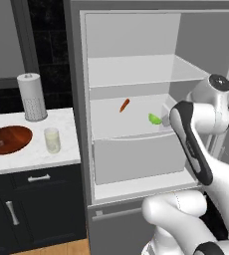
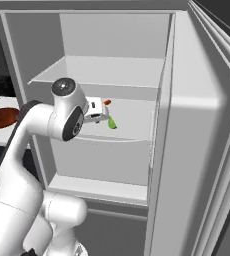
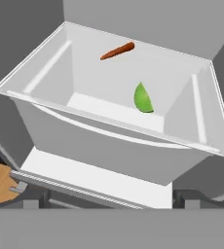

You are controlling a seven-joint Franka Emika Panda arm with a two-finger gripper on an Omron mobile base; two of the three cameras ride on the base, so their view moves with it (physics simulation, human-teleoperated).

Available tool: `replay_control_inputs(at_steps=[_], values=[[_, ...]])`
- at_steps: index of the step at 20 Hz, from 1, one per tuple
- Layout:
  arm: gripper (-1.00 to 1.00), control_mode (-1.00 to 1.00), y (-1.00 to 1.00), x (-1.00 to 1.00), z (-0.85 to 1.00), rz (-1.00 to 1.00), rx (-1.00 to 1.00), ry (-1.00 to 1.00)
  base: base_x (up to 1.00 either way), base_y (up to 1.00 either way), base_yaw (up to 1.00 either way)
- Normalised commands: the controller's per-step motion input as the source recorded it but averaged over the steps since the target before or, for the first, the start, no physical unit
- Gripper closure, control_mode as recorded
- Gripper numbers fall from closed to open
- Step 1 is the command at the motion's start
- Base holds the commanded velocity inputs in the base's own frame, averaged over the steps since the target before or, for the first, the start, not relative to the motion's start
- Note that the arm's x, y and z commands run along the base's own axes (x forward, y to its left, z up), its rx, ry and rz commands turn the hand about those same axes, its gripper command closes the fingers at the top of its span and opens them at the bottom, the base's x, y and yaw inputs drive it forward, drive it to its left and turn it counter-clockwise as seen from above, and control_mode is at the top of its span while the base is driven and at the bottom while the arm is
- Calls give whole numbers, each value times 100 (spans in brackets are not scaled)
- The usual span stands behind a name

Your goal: Grab a lemon wedge from the fridge and one ice cube from the ice bowl, and put them in the glass of lemonade.

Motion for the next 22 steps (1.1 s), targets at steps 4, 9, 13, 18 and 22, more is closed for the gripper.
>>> replay_control_inputs(at_steps=[4, 9, 13, 18, 22], values=[[-100, -100, -2, 39, -35, 2, 0, 9, 0, 0, 0], [-100, -100, -2, 28, -61, 1, 0, 11, 0, 0, 0], [-100, -100, -7, 26, -63, 1, 0, 8, 0, 0, 0], [-100, -100, -19, 8, -16, 2, 1, 1, 0, 0, 0], [-100, -100, -28, 2, 29, 0, 9, 0, 0, 0, 0]])
